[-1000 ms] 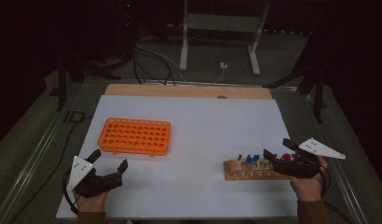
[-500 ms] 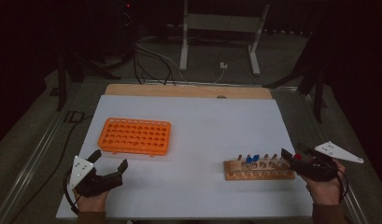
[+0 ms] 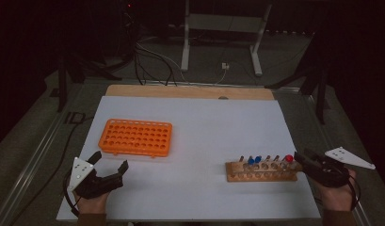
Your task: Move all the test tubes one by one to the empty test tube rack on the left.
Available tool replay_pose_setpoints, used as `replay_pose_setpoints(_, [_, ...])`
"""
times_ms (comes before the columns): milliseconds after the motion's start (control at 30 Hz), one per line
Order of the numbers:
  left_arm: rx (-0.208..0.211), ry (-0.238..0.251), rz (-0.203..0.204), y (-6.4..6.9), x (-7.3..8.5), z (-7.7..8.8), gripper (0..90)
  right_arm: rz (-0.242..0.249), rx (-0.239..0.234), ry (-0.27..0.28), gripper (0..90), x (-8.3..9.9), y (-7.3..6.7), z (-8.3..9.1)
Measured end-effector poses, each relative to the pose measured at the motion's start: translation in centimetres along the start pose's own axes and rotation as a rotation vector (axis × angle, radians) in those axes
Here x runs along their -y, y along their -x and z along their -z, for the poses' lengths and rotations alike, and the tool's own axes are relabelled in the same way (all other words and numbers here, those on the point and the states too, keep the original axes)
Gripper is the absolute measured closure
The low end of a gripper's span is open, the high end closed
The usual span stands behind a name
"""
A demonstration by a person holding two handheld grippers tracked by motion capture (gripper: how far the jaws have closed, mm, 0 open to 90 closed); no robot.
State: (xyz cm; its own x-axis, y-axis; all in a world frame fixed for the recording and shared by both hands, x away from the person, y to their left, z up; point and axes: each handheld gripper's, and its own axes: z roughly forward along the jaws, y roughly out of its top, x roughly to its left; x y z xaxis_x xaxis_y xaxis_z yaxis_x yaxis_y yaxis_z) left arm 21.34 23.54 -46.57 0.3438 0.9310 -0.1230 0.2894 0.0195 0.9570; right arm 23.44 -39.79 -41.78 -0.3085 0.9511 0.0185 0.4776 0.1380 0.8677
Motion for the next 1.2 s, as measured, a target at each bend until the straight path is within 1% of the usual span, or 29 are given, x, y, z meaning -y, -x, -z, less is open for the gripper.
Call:
replay_pose_setpoints(167, [0.0,-0.002,-0.001,0.0,0.0,0.0,1.0,-0.009,0.0,-0.022,59.4,1.3,0.0,-0.4])
replay_pose_setpoints(200, [0.0,-0.002,0.0,0.0,0.0,0.0,1.0,-0.009,0.0,-0.022,59.4,1.3,0.0,-0.4])
replay_pose_setpoints(233, [0.001,-0.001,-0.001,0.0,0.0,0.0,1.0,-0.02,-0.002,-0.026,61.6,1.7,0.0,-0.6])
replay_pose_setpoints(267, [0.002,-0.001,-0.003,0.0,0.0,0.0,1.0,-0.02,-0.002,-0.026,61.6,1.7,0.0,-0.6])
replay_pose_setpoints(333, [0.002,-0.001,-0.002,0.0,0.0,0.0,1.0,-0.025,-0.006,-0.033,63.3,2.4,0.0,-0.8])
replay_pose_setpoints(500, [0.001,-0.003,-0.004,0.0,0.0,0.0,1.0,-0.052,-0.014,-0.029,64.9,3.1,0.2,-1.2])
replay_pose_setpoints(600, [0.003,-0.004,-0.005,0.1,0.0,0.0,1.0,-0.046,-0.021,-0.026,67.7,3.5,0.0,-1.6])
replay_pose_setpoints(667, [0.002,-0.005,-0.006,0.1,0.0,0.0,1.0,-0.045,-0.024,-0.019,71.4,3.5,-0.1,-1.6])
replay_pose_setpoints(700, [0.002,-0.005,-0.006,0.1,0.0,0.0,1.0,-0.045,-0.024,-0.019,71.4,3.5,-0.1,-1.6])
replay_pose_setpoints(733, [0.002,-0.004,-0.005,0.1,0.0,0.0,1.0,-0.045,-0.024,-0.004,73.9,3.4,-0.1,-1.5])
replay_pose_setpoints(900, [0.003,-0.006,-0.008,0.1,0.1,0.0,1.0,-0.03,-0.031,0.022,74.2,2.5,-0.3,-0.7])
replay_pose_setpoints(933, [0.003,-0.007,-0.008,0.1,0.0,0.0,1.0,-0.019,-0.035,0.036,74.2,1.9,-0.5,-0.2])
replay_pose_setpoints(1067, [0.002,-0.008,-0.009,0.1,0.1,0.0,1.0,0.003,-0.031,0.071,74.3,0.4,-0.7,1.1])
replay_pose_setpoints(1133, [0.003,-0.008,-0.01,0.1,0.1,0.0,1.0,0.006,-0.038,0.095,74.3,-0.3,-0.7,1.6])
replay_pose_setpoints(1200, [0.004,-0.009,-0.01,0.1,0.1,-0.1,1.0,0.014,-0.032,0.113,74.4,-1.1,-0.6,2.1])
